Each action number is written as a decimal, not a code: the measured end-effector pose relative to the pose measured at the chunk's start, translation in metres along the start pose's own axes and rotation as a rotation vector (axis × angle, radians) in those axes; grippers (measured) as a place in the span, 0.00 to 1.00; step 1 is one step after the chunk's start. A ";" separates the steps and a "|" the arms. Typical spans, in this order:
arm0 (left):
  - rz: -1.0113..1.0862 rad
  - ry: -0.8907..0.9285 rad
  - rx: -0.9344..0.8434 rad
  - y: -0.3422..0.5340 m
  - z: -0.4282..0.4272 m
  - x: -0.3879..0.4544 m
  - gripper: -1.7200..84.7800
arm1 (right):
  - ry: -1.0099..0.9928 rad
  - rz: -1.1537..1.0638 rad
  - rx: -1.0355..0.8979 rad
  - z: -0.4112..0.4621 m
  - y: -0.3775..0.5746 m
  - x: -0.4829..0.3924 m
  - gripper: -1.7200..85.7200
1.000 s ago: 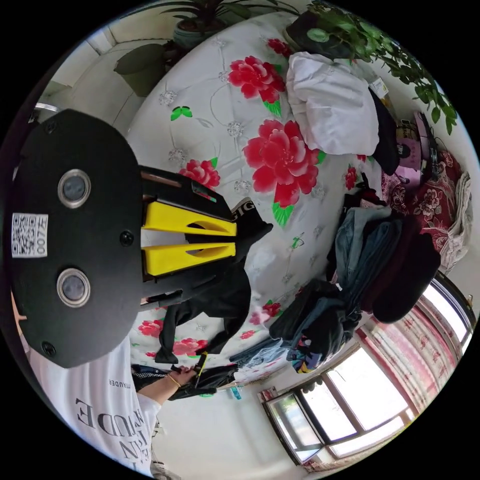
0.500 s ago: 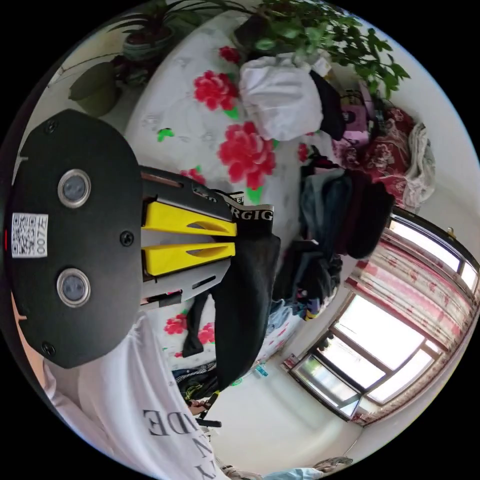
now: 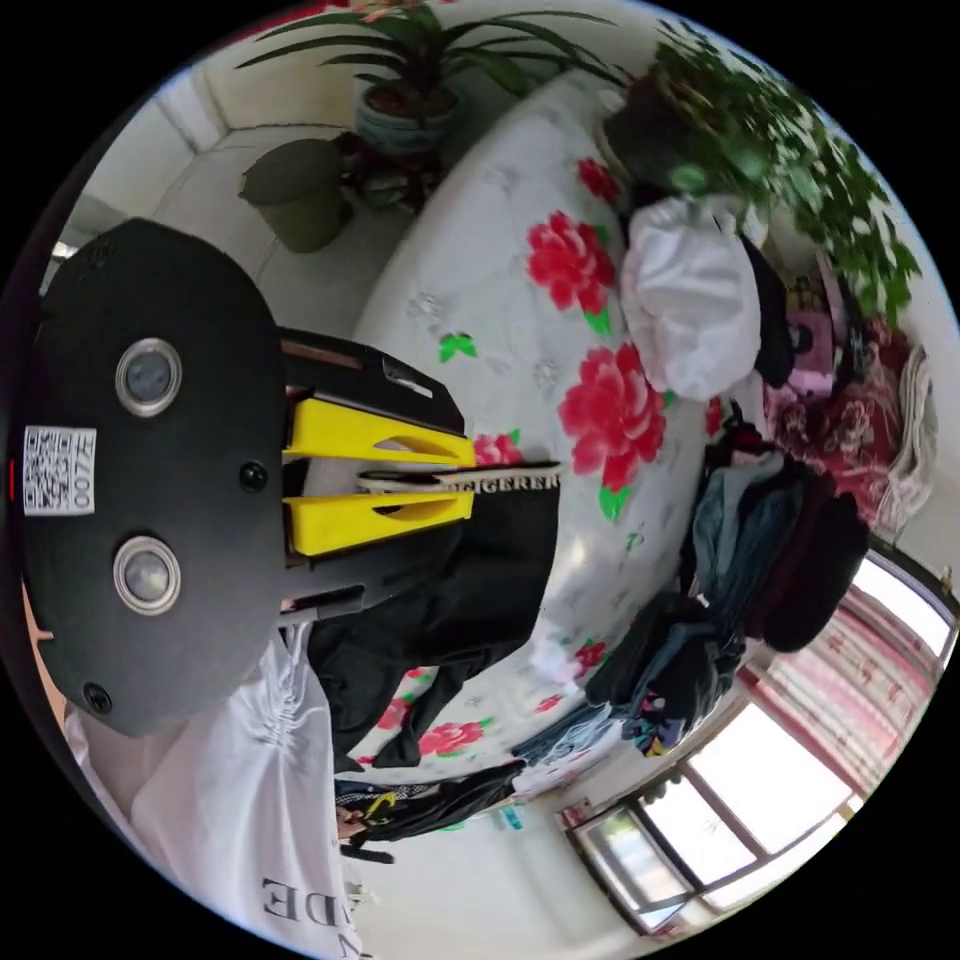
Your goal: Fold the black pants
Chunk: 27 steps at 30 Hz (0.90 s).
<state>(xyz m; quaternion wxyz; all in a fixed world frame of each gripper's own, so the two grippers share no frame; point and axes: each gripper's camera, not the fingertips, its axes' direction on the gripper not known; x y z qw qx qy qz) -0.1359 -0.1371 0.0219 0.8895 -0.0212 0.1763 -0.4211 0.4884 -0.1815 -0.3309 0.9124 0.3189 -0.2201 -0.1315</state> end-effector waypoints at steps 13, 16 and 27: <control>0.211 -0.178 -0.323 -0.072 0.175 0.093 0.03 | 0.080 -0.191 0.223 -0.019 -0.060 -0.078 0.02; 0.222 -0.208 -0.312 -0.077 0.186 0.098 0.02 | 0.050 -0.355 0.503 -0.103 -0.055 -0.100 0.02; 0.204 -0.241 -0.285 -0.079 0.211 0.110 0.01 | 0.245 -0.137 -0.072 0.012 -0.006 -0.011 0.06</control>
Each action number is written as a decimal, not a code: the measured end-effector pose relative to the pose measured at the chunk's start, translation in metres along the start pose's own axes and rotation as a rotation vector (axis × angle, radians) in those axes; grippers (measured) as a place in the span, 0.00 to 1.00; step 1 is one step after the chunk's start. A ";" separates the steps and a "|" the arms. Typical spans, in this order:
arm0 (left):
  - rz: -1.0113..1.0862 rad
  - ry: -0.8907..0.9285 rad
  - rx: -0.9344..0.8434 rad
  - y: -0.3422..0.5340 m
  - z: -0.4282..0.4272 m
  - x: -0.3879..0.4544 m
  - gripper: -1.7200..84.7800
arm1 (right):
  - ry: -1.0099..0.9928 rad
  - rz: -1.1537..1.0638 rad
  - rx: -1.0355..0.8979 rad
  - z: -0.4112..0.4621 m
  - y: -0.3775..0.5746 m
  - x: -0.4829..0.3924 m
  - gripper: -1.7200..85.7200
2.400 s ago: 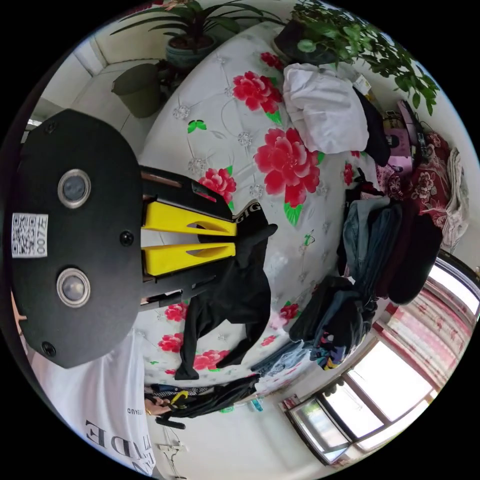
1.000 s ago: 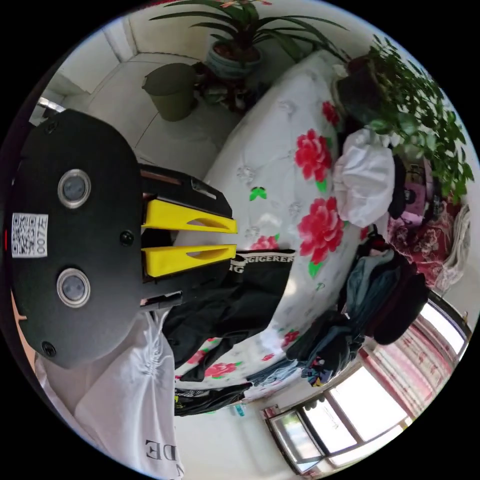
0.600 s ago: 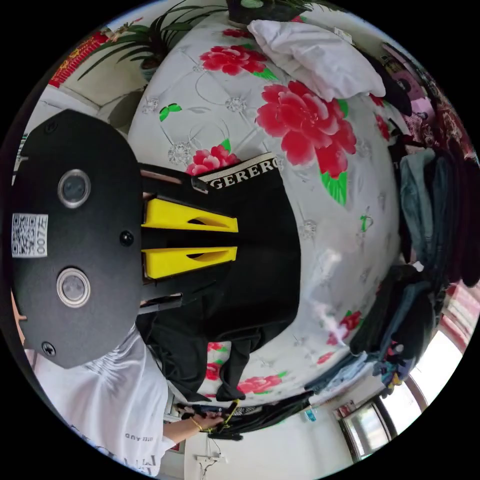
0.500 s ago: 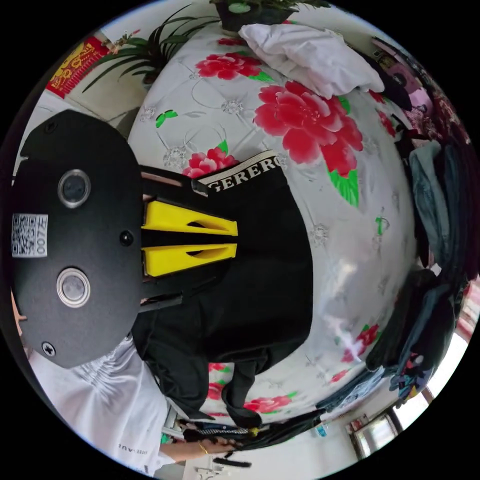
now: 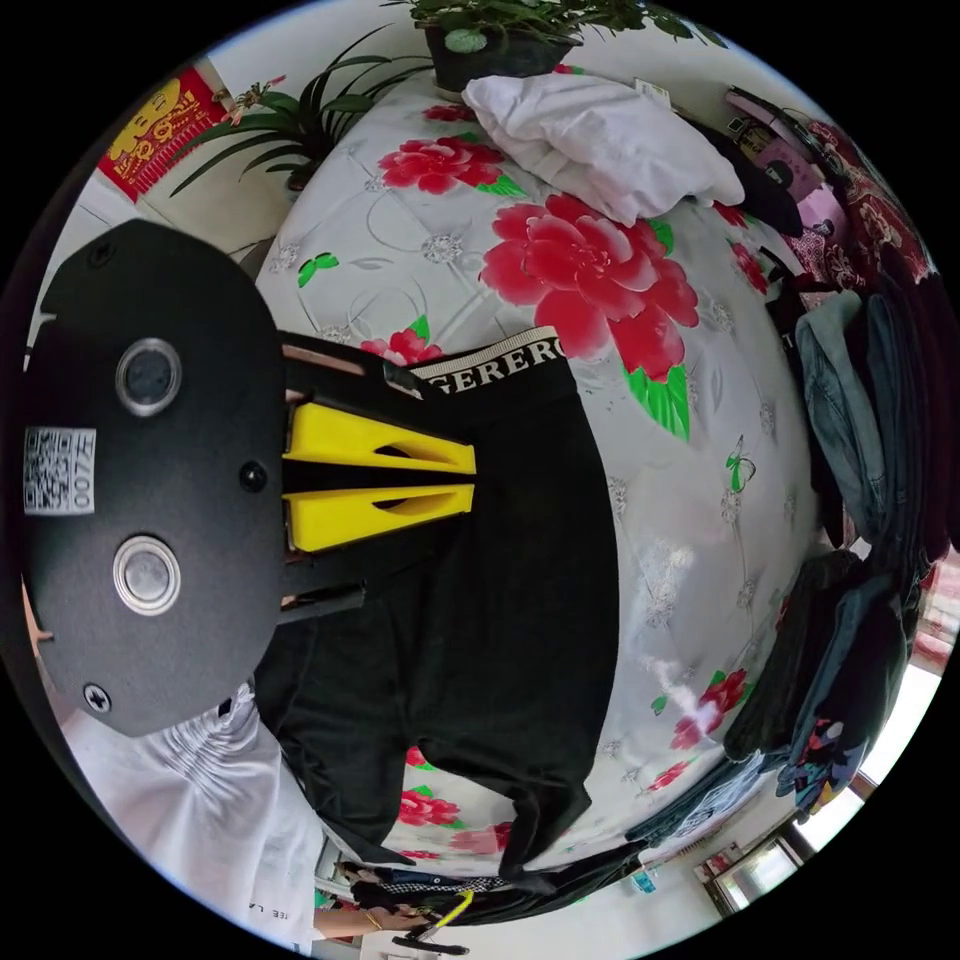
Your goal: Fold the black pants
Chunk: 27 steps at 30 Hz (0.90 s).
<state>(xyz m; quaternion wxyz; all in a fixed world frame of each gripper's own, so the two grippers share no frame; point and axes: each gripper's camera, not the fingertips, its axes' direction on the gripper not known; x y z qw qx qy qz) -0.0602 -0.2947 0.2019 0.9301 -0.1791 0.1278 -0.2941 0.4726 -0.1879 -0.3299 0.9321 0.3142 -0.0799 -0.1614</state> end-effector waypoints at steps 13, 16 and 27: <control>0.062 0.027 -0.019 -0.051 0.029 0.045 0.02 | -0.244 0.078 0.040 0.050 -0.090 -0.024 0.11; 0.088 -0.009 -0.002 -0.051 0.031 0.053 0.01 | -0.081 0.103 -0.045 0.076 -0.107 -0.046 0.07; 0.016 -0.049 0.029 -0.035 0.032 0.062 0.01 | -0.274 0.076 0.448 -0.042 -0.029 0.035 0.03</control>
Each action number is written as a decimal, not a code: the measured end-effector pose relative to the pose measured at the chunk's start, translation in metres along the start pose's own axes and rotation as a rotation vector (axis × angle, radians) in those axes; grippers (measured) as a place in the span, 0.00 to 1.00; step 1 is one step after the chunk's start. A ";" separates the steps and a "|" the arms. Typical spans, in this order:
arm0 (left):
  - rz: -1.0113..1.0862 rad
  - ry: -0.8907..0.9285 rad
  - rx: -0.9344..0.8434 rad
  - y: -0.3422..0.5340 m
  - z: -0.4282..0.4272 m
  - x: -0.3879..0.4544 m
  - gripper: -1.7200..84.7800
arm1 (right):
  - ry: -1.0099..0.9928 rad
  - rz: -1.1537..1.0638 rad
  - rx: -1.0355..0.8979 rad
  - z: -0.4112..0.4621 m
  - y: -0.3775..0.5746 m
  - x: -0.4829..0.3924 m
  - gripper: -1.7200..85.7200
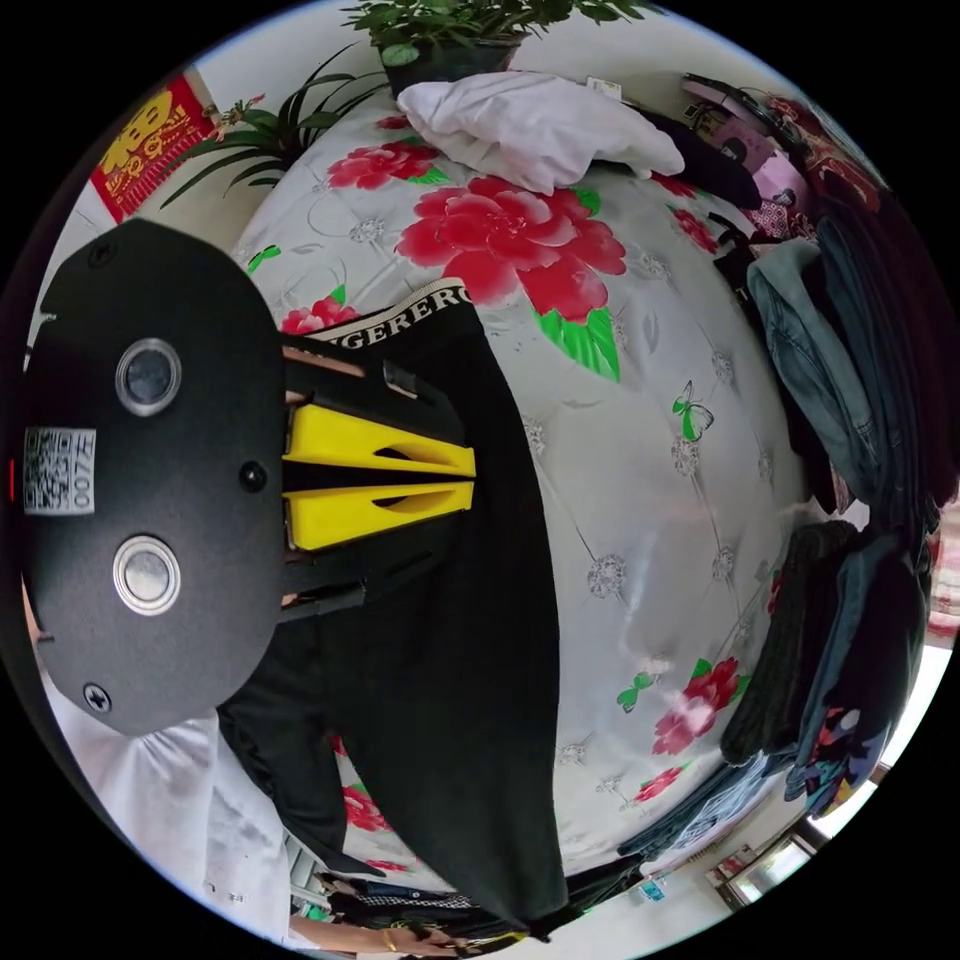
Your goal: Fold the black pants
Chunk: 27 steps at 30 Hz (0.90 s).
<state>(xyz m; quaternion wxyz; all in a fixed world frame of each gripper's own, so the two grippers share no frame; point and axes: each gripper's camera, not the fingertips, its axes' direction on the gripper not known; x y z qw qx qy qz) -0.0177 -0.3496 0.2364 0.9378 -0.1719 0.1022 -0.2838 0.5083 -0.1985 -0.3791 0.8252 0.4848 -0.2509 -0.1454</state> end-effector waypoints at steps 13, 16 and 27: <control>-0.037 0.019 0.018 0.029 -0.018 -0.016 0.02 | 0.066 0.055 -0.291 0.073 0.036 0.015 0.09; -0.095 0.068 0.140 0.064 -0.054 -0.033 0.02 | -0.020 0.060 -0.333 0.082 0.037 0.012 0.09; -0.528 0.161 0.200 0.259 -0.108 -0.103 0.08 | -0.021 0.274 -0.331 -0.020 0.171 0.035 0.11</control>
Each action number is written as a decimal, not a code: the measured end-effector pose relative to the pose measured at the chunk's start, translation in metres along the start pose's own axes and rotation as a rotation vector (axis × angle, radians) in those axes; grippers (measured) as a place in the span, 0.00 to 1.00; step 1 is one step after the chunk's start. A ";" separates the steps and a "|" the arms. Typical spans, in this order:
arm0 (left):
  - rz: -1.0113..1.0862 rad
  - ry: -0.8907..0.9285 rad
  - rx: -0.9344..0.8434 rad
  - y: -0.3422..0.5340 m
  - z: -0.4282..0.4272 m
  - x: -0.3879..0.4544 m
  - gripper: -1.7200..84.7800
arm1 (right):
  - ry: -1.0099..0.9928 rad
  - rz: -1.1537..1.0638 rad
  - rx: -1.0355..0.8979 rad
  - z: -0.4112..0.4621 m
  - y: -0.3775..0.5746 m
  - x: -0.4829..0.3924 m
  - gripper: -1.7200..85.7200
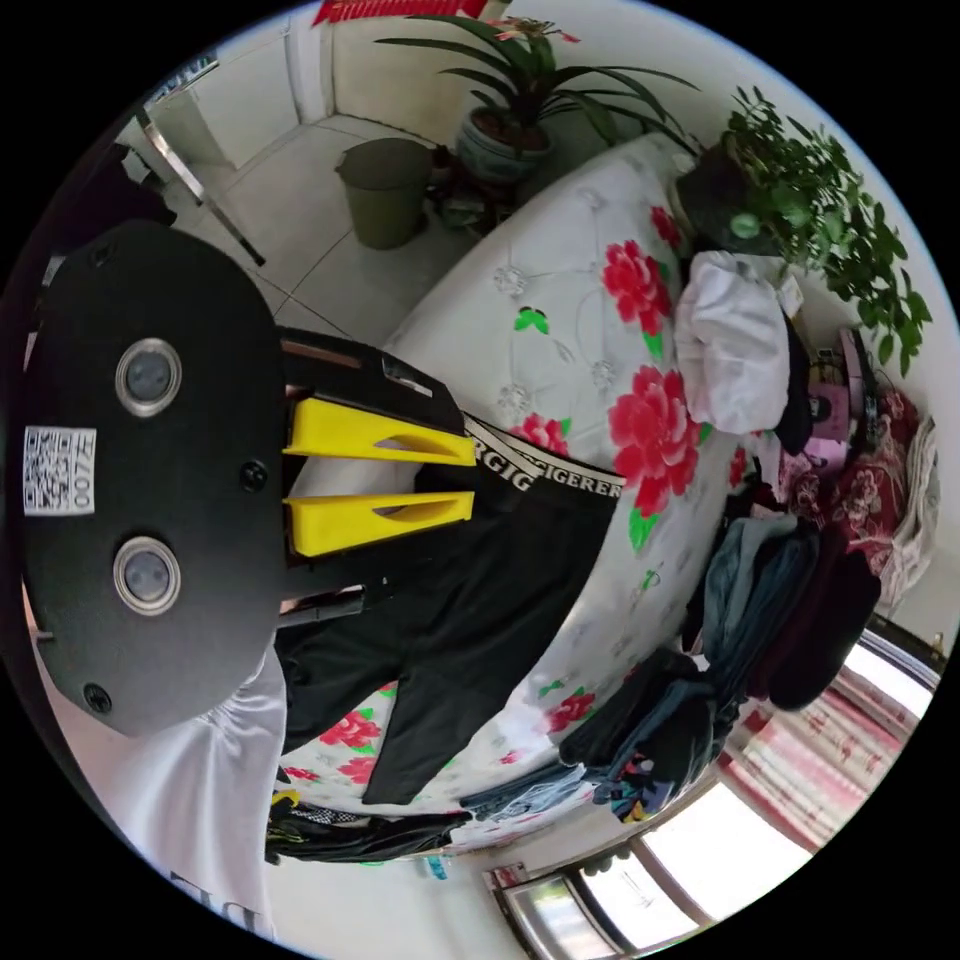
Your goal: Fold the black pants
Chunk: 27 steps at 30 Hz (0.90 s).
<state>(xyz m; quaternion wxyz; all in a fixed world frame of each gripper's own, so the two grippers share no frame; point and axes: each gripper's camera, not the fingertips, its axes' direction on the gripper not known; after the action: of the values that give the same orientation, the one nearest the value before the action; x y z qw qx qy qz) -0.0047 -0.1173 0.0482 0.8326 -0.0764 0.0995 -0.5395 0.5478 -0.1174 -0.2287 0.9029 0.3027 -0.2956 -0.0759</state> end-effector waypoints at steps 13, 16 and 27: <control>0.087 -0.106 -0.096 -0.021 0.035 0.011 0.03 | 0.153 0.116 0.093 -0.004 0.049 -0.006 0.13; 0.080 -0.012 -0.060 -0.011 0.013 -0.009 0.01 | 0.216 0.116 0.017 0.028 0.044 -0.010 0.11; -0.007 0.347 0.196 0.018 -0.110 -0.119 0.01 | -0.029 0.217 0.324 -0.056 0.062 0.033 0.02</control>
<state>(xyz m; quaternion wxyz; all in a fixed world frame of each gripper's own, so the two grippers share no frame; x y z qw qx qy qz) -0.0637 -0.0039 -0.0524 0.8045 0.0990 0.1883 -0.5546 0.6048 -0.0502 -0.2119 0.8410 0.4091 -0.3477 0.0661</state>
